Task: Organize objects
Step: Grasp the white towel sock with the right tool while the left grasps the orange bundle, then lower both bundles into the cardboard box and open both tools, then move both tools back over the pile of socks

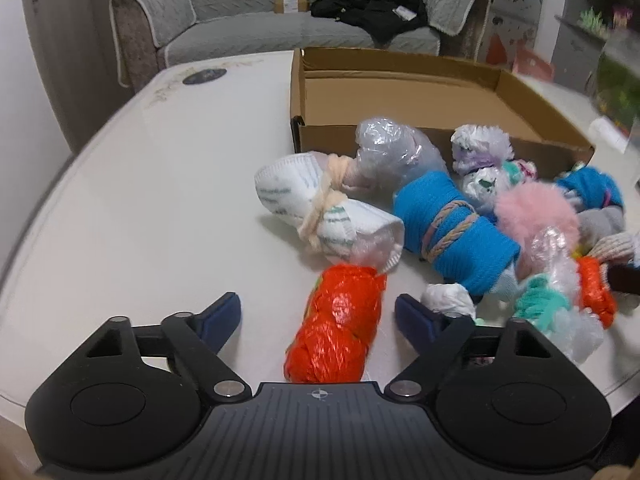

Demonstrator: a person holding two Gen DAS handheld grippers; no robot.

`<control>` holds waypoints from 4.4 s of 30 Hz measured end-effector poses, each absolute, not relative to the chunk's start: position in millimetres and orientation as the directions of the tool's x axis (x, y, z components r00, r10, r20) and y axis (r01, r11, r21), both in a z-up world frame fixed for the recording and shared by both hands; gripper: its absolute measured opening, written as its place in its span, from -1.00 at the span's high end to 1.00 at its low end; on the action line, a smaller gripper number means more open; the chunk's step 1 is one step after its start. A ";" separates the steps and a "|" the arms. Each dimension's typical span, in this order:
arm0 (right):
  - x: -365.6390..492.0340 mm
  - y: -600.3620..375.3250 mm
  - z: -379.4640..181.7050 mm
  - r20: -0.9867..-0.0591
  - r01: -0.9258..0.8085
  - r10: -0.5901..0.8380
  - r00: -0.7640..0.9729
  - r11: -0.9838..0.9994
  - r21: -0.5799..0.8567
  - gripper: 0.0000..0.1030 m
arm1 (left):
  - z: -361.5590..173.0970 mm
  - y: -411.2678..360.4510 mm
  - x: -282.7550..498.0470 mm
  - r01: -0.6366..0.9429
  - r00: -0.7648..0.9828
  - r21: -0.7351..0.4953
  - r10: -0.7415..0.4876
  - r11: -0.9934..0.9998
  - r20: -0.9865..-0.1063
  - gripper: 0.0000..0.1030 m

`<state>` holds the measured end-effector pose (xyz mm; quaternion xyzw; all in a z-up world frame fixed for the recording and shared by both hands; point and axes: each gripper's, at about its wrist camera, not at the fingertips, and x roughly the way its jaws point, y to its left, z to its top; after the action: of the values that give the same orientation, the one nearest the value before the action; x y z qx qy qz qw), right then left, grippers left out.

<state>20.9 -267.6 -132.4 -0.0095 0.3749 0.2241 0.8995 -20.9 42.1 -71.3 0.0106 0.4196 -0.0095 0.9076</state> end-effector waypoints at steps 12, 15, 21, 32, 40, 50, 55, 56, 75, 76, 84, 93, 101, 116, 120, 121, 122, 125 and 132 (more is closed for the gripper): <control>18.7 -282.0 -124.3 -0.654 -0.415 0.417 0.631 0.894 0.169 -0.22 | -63.8 52.9 -21.8 0.031 0.661 -0.042 -0.052 0.999 -0.748 0.30; 18.5 -286.5 -119.5 -0.645 -0.419 0.427 0.633 0.890 0.178 -0.22 | -55.4 55.0 -25.4 0.024 0.674 -0.039 -0.045 0.999 -0.737 0.30; 33.5 -298.8 -82.1 -0.580 -0.463 0.471 0.665 0.869 0.174 -0.22 | -0.7 57.0 -12.7 0.062 0.739 0.029 -0.026 0.998 -0.673 0.30; 172.6 -264.4 -13.4 -0.485 -0.556 0.569 0.664 0.809 0.189 -0.22 | 50.9 10.7 130.7 0.118 0.827 0.127 -0.027 0.985 -0.562 0.29; 288.3 -174.1 -71.3 -0.635 -0.444 0.543 0.550 0.834 0.328 -0.22 | -24.2 -15.5 225.2 0.134 0.789 0.195 0.014 0.971 -0.614 0.29; 323.7 -131.8 -109.3 -0.744 -0.325 0.453 0.491 0.888 0.326 -0.22 | -51.2 0.9 259.9 0.080 0.756 0.128 0.023 0.988 -0.655 0.25; 319.3 -127.3 -113.9 -0.762 -0.321 0.446 0.470 0.890 0.323 -0.26 | -62.3 -4.7 272.1 0.071 0.688 0.173 0.078 0.982 -0.722 0.23; 319.3 -127.3 -113.7 -0.763 -0.318 0.444 0.470 0.891 0.323 -0.27 | -62.4 -5.0 272.8 0.064 0.685 0.177 0.086 0.982 -0.724 0.22; 296.0 -157.0 -60.6 -0.723 -0.314 0.429 0.541 0.901 0.299 -0.59 | -30.7 -11.8 244.7 0.081 0.733 0.209 0.083 0.975 -0.675 -0.83; 290.0 -160.4 -55.8 -0.715 -0.320 0.430 0.552 0.900 0.295 -0.63 | -26.6 -10.2 241.0 0.071 0.739 0.208 0.088 0.976 -0.668 -0.84; 222.3 -196.4 -16.5 -0.634 -0.392 0.454 0.626 0.886 0.247 -0.75 | 16.1 8.4 178.1 0.034 0.812 0.115 0.040 0.993 -0.583 -0.96; 118.1 -249.1 -29.1 -0.558 -0.418 0.445 0.700 0.889 0.185 -0.82 | 17.3 15.7 68.1 0.059 0.845 0.052 -0.022 0.997 -0.534 -0.99; 73.4 -278.2 -60.4 -0.558 -0.365 0.385 0.735 0.918 0.154 -0.85 | -6.5 12.4 -4.5 0.043 0.839 0.039 -0.015 0.998 -0.544 -0.99; 69.8 -285.9 -91.8 -0.576 -0.330 0.323 0.751 0.939 0.097 -0.89 | -46.3 -0.1 -45.3 0.053 0.814 0.004 -0.041 0.999 -0.580 -0.99; 57.9 -286.6 -101.2 -0.586 -0.325 0.313 0.748 0.942 0.088 -0.90 | -56.4 -1.0 -45.5 0.059 0.797 -0.007 -0.051 0.998 -0.602 -0.99; 57.9 -286.7 -102.4 -0.589 -0.324 0.309 0.747 0.942 0.085 -0.91 | -59.0 -1.5 -47.3 0.061 0.795 -0.007 -0.053 0.998 -0.604 -0.99; 56.0 -286.8 -104.3 -0.590 -0.324 0.306 0.747 0.943 0.079 -0.90 | -61.3 -1.7 -48.1 0.064 0.792 -0.008 -0.055 0.998 -0.608 -0.99; 52.4 -287.5 -109.2 -0.595 -0.320 0.302 0.745 0.944 0.079 -0.92 | -66.1 -3.0 -47.2 0.071 0.786 -0.011 -0.063 0.997 -0.615 -0.99; 50.4 -287.4 -114.6 -0.601 -0.312 0.296 0.742 0.947 0.081 -0.92 | -69.2 -3.0 -52.7 0.080 0.789 -0.006 -0.067 0.997 -0.610 -0.99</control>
<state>50.4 -287.4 -114.6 -0.0124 0.3199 0.1627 0.9333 -52.7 -3.0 -69.2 0.0101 0.3221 -0.0391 0.9458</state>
